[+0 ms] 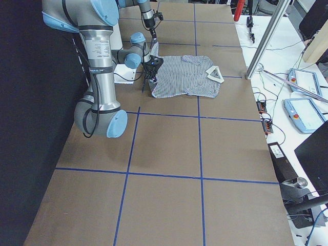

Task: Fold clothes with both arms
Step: 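Lift the hem with both grippers and fold it toward the collar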

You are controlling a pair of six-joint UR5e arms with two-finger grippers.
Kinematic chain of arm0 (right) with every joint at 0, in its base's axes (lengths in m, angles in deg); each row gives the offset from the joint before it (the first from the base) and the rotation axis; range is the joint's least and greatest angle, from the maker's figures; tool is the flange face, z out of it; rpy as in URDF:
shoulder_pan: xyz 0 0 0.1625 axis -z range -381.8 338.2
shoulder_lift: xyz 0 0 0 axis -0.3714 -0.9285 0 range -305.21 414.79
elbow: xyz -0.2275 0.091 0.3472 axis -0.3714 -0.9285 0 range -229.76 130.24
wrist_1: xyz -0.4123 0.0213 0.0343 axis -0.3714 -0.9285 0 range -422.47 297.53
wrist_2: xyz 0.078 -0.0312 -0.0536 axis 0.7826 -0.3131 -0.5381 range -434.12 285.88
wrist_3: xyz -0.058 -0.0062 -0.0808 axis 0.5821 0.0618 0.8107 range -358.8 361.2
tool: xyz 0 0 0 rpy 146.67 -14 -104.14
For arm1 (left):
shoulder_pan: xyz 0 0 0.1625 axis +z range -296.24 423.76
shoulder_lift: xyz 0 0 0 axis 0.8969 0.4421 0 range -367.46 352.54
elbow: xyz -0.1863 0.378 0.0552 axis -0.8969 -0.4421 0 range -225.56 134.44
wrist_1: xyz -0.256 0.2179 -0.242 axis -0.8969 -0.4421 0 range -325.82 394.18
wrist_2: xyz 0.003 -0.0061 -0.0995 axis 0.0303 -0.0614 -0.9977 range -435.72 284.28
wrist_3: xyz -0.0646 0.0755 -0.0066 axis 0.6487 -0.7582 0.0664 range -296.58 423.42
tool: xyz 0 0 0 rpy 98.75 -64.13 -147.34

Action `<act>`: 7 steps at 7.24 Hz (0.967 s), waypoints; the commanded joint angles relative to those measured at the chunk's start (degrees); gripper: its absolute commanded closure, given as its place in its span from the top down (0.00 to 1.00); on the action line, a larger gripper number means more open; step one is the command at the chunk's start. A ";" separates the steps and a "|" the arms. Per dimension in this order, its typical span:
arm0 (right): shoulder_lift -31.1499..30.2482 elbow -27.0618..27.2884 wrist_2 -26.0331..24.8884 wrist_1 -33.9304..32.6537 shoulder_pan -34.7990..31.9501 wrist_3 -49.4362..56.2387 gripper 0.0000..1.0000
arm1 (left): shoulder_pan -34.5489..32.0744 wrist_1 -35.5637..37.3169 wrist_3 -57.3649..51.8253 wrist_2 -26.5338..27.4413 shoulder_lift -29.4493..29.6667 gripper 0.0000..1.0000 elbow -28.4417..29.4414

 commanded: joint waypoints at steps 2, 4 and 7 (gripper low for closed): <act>12.96 -19.76 0.22 0.81 -13.47 15.21 0.00 | -14.20 -10.93 -11.36 -0.14 6.29 0.00 18.43; 18.52 -30.59 3.36 5.34 -19.11 18.56 0.00 | -18.87 -17.09 -15.78 -0.06 8.58 0.00 27.13; 27.05 -47.92 6.64 12.76 -23.96 23.65 0.00 | -19.95 -25.74 -16.14 0.29 12.09 0.00 39.90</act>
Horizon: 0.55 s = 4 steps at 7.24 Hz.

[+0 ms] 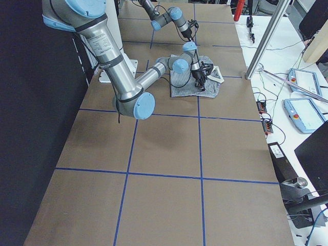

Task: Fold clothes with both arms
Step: 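Lift the hem with both grippers and fold it toward the collar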

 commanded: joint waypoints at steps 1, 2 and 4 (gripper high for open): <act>5.06 -8.46 0.80 1.46 -1.60 2.52 0.00 | -0.39 -2.31 -0.19 0.23 3.16 0.00 6.51; 5.86 -10.57 0.80 1.63 -1.60 2.87 0.00 | -0.83 -3.27 -0.71 0.31 3.35 0.00 7.40; 7.54 -13.23 0.80 2.33 -1.60 2.96 0.00 | -1.54 -7.22 -2.21 0.32 3.79 0.00 10.47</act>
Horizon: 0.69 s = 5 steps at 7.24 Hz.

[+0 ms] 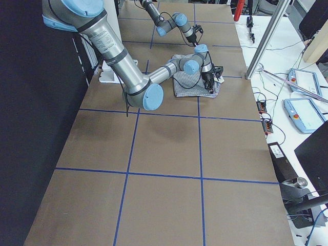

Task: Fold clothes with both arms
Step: 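Lift the hem with both grippers and fold it toward the collar, then lower the folded hem near the collar and open both grippers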

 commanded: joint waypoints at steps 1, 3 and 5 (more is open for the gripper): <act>0.85 -1.70 -0.16 0.36 -0.04 0.16 0.00 | -0.33 -2.06 -0.57 0.02 1.18 0.00 2.95; 0.85 -2.40 -0.43 0.89 -0.04 0.16 0.00 | -0.33 -2.15 -0.66 0.02 1.62 0.03 3.48; 1.03 -2.94 -0.52 1.24 0.05 0.16 0.03 | -0.42 -5.11 -0.83 -0.07 1.62 0.27 5.66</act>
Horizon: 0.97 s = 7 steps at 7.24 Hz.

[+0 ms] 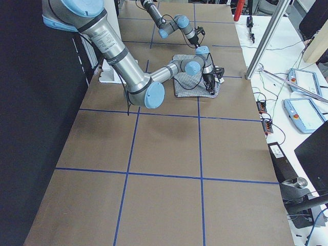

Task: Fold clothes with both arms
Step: 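Lower the folded hem near the collar and open both grippers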

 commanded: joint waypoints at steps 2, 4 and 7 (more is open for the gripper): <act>0.04 0.81 0.47 0.87 -0.05 -0.17 0.18 | -0.24 -5.78 -0.07 -0.25 -0.62 0.34 2.32; -3.89 9.03 6.41 2.64 -0.31 -1.66 0.46 | -0.33 -8.50 -0.07 -0.68 -2.54 0.34 -1.25; -17.24 27.85 6.54 2.11 4.41 -13.49 0.62 | -0.68 -8.08 0.37 -4.29 -5.89 0.34 -7.95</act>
